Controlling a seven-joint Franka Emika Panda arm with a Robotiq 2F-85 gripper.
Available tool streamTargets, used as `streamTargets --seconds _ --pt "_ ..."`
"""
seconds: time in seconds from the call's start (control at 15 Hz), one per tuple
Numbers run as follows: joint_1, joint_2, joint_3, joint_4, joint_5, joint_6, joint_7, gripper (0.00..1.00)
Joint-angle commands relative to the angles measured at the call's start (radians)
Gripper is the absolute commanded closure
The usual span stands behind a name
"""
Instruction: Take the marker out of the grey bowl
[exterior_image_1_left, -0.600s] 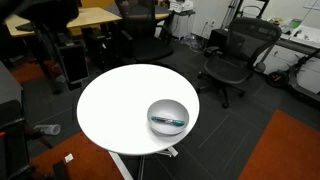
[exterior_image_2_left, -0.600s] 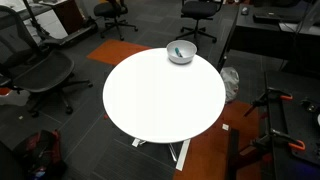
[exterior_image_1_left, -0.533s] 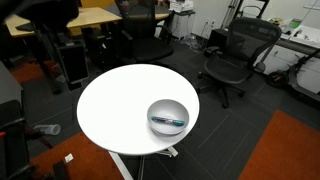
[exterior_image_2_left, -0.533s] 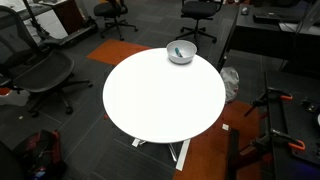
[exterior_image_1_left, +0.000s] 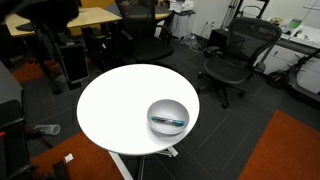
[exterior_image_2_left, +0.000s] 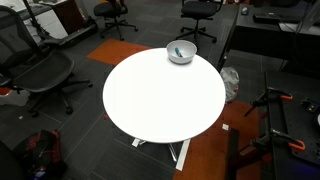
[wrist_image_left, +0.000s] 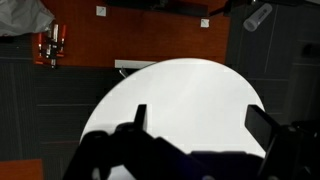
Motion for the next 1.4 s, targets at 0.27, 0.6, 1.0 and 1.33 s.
streamTargets --seconds 0.27,0.6,1.0,1.33 --pt "-0.035 0.027 0.075 0.013 0.083 0.05 0.154 0.0" --pt "-0.046 0.067 0.107 0.011 0.168 0.165 0.357 0.0" --pt "-0.058 0.144 0.141 0.023 0.211 0.3 0.618 0.0" --pt "-0.063 0.227 0.16 0.056 0.18 0.384 0.804 0.0"
